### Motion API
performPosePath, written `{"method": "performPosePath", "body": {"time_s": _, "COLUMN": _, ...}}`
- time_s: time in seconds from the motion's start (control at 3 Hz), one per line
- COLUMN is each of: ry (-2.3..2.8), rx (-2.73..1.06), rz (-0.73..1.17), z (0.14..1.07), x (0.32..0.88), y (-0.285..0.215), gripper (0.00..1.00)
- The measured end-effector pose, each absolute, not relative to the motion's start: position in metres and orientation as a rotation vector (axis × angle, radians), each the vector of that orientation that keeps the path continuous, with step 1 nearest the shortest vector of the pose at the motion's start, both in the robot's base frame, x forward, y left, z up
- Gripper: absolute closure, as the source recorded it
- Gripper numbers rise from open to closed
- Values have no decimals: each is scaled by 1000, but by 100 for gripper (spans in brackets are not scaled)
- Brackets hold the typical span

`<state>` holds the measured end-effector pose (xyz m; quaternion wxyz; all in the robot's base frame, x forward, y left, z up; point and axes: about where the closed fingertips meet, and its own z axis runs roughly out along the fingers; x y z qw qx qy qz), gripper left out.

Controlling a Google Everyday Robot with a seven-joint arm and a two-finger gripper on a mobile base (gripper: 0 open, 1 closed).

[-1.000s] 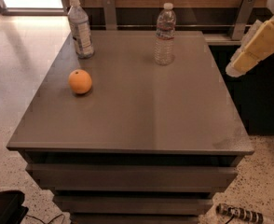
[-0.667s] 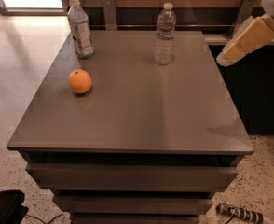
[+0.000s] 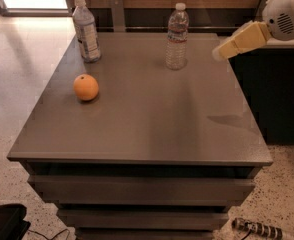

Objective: Pick water bottle

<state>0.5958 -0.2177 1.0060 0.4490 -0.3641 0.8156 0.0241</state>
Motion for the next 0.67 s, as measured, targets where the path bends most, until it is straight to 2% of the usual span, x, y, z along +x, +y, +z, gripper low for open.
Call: {"method": "performPosePath", "body": {"time_s": 0.67, "ry": 2006, "rx": -917, "rz": 83, "z": 1001, "x": 617, "y": -209, "gripper": 0}}
